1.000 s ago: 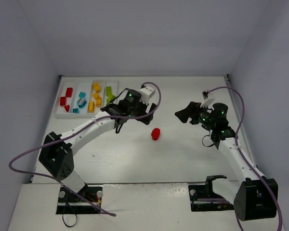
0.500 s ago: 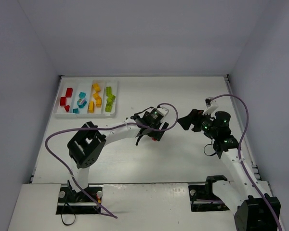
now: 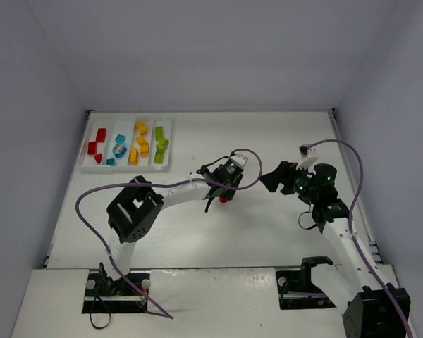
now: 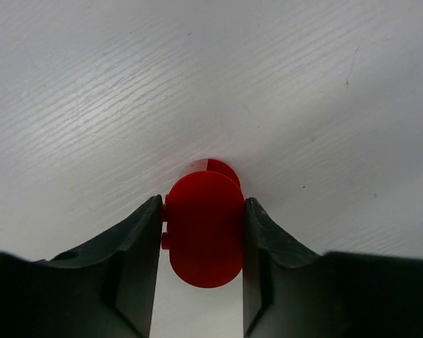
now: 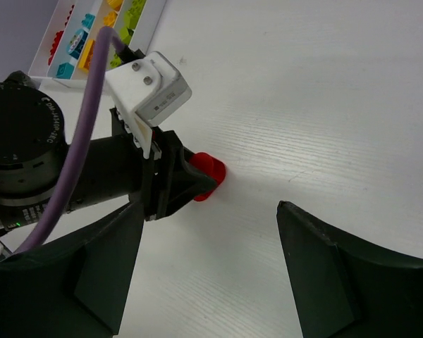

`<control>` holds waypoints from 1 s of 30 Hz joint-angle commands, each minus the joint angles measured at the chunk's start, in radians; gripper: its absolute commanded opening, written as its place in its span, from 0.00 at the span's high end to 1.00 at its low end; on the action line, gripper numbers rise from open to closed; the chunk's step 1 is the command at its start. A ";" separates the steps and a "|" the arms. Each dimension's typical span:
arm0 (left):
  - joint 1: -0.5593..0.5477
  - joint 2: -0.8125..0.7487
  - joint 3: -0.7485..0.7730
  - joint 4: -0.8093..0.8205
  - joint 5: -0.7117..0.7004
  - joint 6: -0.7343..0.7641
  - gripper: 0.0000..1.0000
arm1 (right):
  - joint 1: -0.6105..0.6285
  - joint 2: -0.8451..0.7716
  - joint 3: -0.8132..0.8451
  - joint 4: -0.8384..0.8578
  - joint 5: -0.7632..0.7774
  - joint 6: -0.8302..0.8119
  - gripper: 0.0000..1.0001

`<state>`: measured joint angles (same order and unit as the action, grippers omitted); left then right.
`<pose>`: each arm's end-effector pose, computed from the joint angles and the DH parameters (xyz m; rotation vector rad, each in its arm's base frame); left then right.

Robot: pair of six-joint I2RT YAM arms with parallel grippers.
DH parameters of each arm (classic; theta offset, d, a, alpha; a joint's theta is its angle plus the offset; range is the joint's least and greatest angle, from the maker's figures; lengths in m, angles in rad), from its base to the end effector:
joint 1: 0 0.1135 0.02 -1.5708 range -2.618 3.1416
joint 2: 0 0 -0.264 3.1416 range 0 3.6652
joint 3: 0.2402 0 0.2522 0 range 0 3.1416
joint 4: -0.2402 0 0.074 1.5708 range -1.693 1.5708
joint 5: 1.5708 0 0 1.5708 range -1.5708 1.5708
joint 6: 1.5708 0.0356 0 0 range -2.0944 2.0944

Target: Sort the legos into containers by color

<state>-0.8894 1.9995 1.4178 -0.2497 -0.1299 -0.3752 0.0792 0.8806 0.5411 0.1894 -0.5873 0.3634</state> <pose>0.2814 -0.3396 0.1884 0.5604 2.3732 -0.4304 0.2031 0.0359 0.2766 -0.1981 1.7557 0.8273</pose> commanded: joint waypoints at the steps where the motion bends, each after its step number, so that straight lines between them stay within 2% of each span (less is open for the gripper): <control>1: 0.006 -0.138 -0.008 0.017 -0.086 -0.001 1.00 | -0.006 -0.008 0.003 0.045 0.009 -0.020 0.27; 4: 0.044 -0.239 -0.045 -0.020 -0.123 0.038 1.00 | -0.004 -0.005 0.005 0.045 0.006 -0.023 0.27; 7: 0.142 -0.348 -0.072 -0.062 -0.139 0.085 1.00 | -0.004 -0.008 0.000 0.045 0.004 -0.026 0.27; 8: 0.212 -0.373 -0.088 -0.074 -0.142 0.100 1.00 | -0.004 -0.008 0.000 0.045 0.003 -0.026 0.27; 11: 0.334 -0.455 -0.102 -0.103 -0.139 0.163 1.00 | -0.002 -0.005 0.000 0.048 -0.006 -0.027 0.27; 14: 0.559 -0.485 -0.097 -0.091 -0.113 0.223 1.00 | -0.002 -0.002 -0.001 0.054 -0.020 -0.027 0.27; 20: 0.852 -0.400 -0.019 -0.008 -0.047 0.266 1.00 | 0.001 0.008 -0.009 0.065 -0.037 -0.024 0.27; 24: 0.972 -0.282 0.070 0.055 -0.028 0.275 1.00 | 0.002 0.027 -0.003 0.068 -0.065 -0.024 0.27; 29: 1.034 -0.080 0.274 0.053 -0.028 0.312 1.00 | 0.007 0.038 -0.010 0.068 -0.086 -0.024 0.27; 30: 1.040 -0.052 0.303 0.044 -0.031 0.314 0.97 | 0.007 0.040 -0.012 0.068 -0.088 -0.026 0.27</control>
<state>0.1371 1.9137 1.6051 -0.2592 -0.1730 -0.1009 0.0795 0.9146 0.5301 0.1898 -0.6373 0.3462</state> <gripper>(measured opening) 0.379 0.728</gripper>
